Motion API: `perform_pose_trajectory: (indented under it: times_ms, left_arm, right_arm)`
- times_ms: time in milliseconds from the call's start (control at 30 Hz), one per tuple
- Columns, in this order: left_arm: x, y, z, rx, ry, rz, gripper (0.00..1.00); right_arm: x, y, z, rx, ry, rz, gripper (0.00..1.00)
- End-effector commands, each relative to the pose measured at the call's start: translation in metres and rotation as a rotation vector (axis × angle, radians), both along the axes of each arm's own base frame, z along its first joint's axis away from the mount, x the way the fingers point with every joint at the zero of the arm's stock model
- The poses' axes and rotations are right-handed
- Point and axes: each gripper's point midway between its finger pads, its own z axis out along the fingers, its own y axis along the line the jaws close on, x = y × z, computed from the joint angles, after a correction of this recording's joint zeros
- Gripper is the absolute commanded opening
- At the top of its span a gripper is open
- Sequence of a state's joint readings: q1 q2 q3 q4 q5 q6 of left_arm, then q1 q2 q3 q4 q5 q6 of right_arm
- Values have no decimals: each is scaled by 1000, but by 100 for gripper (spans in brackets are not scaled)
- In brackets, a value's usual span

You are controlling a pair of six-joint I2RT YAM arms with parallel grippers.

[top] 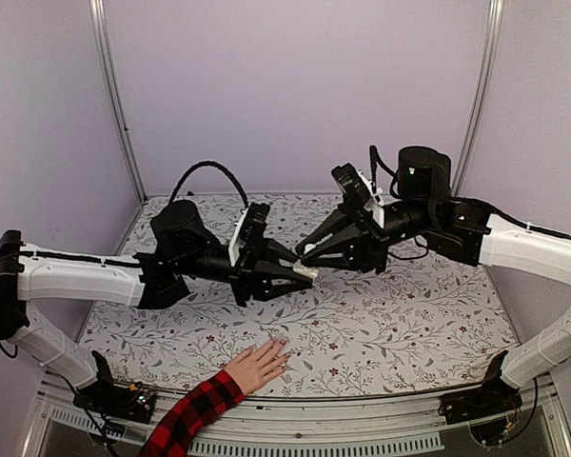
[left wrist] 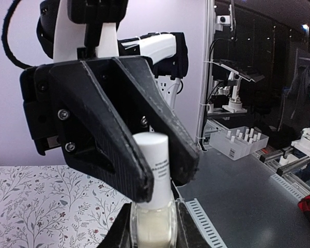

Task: Paint the nails
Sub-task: Unscrew the nail polish bottle.

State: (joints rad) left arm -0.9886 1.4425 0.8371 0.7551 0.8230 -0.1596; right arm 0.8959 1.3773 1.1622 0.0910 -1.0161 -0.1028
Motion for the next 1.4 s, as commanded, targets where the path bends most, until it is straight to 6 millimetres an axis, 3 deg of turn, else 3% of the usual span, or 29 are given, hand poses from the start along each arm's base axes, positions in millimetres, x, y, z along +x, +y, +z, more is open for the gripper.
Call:
perform_pose_trajectory:
  times_ms: [0, 300, 533, 633, 733, 967, 1200, 1367]
  left_arm:
    - [-30, 1, 0, -25, -77, -121, 0]
    - [-14, 0, 0, -24, -93, -7, 0]
    - [9, 8, 4, -54, -95, 154, 0]
    - [21, 10, 2, -53, -93, 233, 0]
    - [37, 14, 2, -51, -86, 332, 0]
    - [68, 22, 6, -59, -59, 525, 0]
    - [111, 26, -2, -16, -13, 759, 0]
    - [124, 20, -10, 25, -8, 829, 0]
  right_arm:
    - [-1, -9, 22, 67, -43, -13, 9]
    - [14, -4, 19, 37, -17, -93, 18]
    - [30, -6, 22, 35, -10, -210, 62]
    - [41, -9, 23, 37, -1, -278, 86]
    - [59, -10, 22, 26, 19, -381, 95]
    - [106, -10, 12, -46, 126, -624, 92]
    - [123, -6, 3, -71, 205, -696, 78]
    - [133, -3, -8, -98, 234, -735, 70]
